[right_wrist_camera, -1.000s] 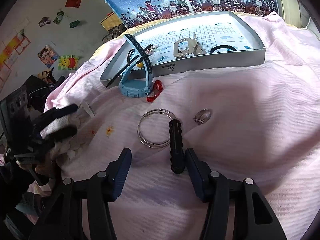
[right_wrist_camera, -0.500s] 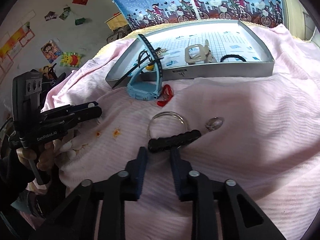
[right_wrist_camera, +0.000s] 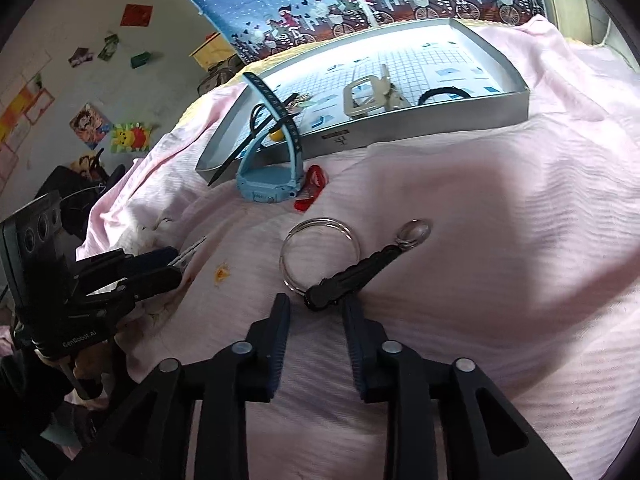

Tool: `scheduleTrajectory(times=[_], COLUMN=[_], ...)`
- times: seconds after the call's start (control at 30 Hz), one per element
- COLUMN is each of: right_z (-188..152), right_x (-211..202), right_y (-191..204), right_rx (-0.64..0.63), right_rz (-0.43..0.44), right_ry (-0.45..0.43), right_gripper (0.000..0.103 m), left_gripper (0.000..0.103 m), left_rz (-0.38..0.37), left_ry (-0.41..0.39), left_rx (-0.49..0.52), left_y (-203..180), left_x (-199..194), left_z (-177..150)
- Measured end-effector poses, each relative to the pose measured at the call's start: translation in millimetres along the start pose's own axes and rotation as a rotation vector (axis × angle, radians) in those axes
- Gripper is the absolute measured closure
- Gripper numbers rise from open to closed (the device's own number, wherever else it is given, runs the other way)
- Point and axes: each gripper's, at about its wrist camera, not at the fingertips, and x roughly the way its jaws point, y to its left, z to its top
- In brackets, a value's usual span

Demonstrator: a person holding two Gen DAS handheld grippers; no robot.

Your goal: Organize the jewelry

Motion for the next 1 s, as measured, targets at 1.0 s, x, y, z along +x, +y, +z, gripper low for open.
scheduleTrajectory(times=[1.0], right_z=[-7.4], right_x=[-22.5], right_y=[-6.3], right_rx=[0.125], right_rz=[0.053], right_ry=[-0.09], right_gripper=[0.086], left_gripper=[0.091], left_rz=[-0.015], left_ry=[0.075], left_rx=[-0.249], left_y=[-33.8], left_x=[-13.1], left_z=[-12.0])
